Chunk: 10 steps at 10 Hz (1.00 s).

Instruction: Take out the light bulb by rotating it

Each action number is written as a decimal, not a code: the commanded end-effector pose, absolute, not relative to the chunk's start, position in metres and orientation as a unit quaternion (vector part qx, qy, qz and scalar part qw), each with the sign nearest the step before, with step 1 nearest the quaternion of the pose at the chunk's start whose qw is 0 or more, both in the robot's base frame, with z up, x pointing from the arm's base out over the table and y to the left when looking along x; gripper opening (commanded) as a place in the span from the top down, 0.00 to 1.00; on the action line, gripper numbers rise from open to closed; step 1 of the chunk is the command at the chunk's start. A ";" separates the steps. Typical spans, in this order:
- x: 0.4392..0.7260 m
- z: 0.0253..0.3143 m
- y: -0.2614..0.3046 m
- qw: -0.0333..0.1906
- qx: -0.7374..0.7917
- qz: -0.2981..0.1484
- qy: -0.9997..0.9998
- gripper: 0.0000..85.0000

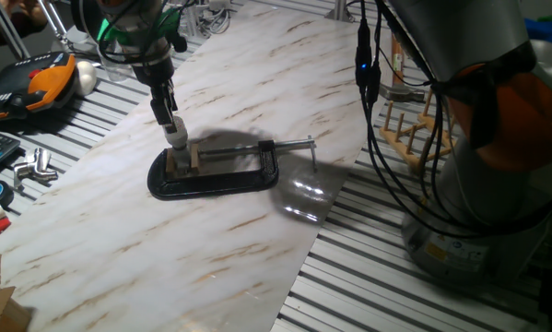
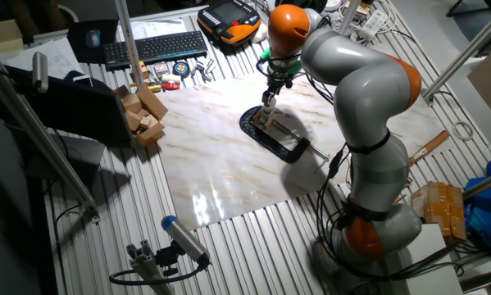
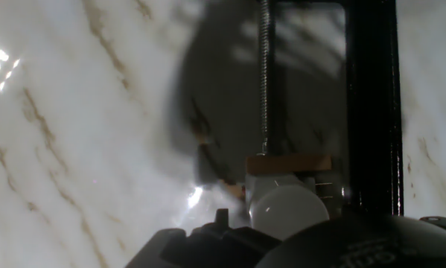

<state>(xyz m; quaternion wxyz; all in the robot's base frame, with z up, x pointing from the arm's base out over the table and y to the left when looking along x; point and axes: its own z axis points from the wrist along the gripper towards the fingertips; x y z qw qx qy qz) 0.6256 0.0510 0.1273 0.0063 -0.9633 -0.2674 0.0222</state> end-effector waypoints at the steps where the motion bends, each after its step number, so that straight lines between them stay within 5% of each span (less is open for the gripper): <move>1: 0.626 0.126 0.051 0.008 -0.978 0.022 -0.209 0.20; 10: 0.621 0.118 0.054 0.007 -0.976 0.020 -0.218 0.20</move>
